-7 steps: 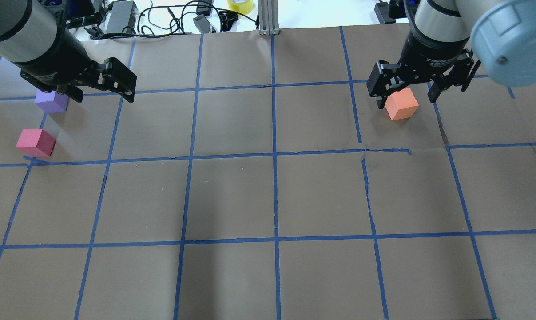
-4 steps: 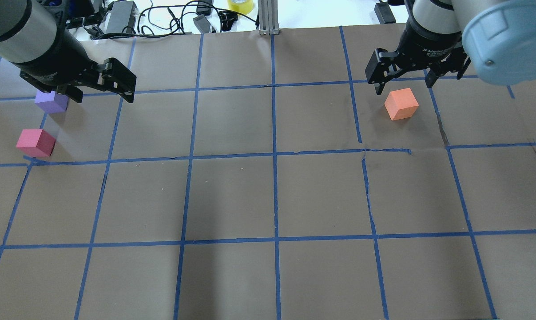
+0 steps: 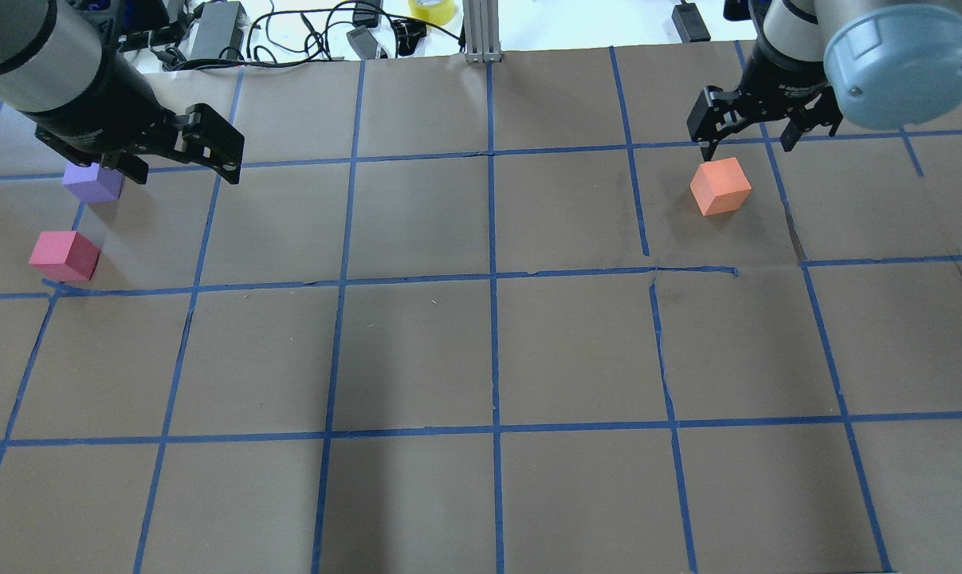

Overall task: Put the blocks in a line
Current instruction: 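Lower the right gripper onto the orange cube and close on it, then carry the orange cube with the right gripper to the table center and set it down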

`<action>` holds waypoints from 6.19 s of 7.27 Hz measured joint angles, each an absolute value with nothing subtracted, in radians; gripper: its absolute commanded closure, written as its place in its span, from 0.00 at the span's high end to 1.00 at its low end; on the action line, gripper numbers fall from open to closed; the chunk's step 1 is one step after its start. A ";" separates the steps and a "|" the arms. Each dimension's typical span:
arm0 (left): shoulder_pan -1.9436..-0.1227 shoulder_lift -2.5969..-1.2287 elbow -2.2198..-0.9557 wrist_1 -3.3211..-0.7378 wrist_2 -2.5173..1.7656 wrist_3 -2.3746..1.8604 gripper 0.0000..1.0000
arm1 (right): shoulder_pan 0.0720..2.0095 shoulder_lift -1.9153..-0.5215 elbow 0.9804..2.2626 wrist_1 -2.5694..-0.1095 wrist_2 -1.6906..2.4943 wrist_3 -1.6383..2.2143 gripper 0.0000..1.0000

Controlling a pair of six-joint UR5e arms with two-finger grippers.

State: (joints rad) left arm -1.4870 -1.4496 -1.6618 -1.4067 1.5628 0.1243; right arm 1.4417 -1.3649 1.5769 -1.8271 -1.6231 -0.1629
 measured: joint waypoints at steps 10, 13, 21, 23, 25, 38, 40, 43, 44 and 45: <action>-1.488 -1.447 -1.663 -1.405 1.565 0.124 1.00 | 1.373 -1.045 1.577 -2.198 -1.618 -0.279 1.00; -1.487 -1.447 -1.663 -1.408 1.569 0.124 1.00 | 1.370 -1.024 1.573 -2.221 -1.613 -0.310 1.00; -1.487 -1.445 -1.664 -1.410 1.571 0.124 1.00 | 1.372 -0.982 1.575 -2.230 -1.565 -0.406 0.46; -1.486 -1.444 -1.664 -1.411 1.572 0.124 1.00 | 1.372 -0.973 1.575 -2.230 -1.557 -0.400 0.00; -1.486 -1.444 -1.664 -1.411 1.572 0.124 1.00 | 1.372 -0.983 1.566 -2.221 -1.555 -0.394 0.00; -1.484 -1.448 -1.664 -1.414 1.572 0.124 1.00 | 1.947 -0.874 1.333 -2.189 -1.604 0.385 0.22; -1.483 -1.447 -1.664 -1.415 1.572 0.124 1.00 | 1.962 -0.845 1.329 -2.193 -1.606 0.391 1.00; -1.483 -1.447 -1.664 -1.414 1.572 0.125 1.00 | 1.967 -0.837 1.326 -2.190 -1.604 0.390 1.00; -1.482 -1.447 -1.664 -1.413 1.572 0.125 1.00 | 1.967 -0.849 1.324 -2.178 -1.605 0.390 1.00; -1.482 -1.447 -1.664 -1.413 1.571 0.125 1.00 | 1.964 -0.877 1.324 -2.137 -1.608 0.390 1.00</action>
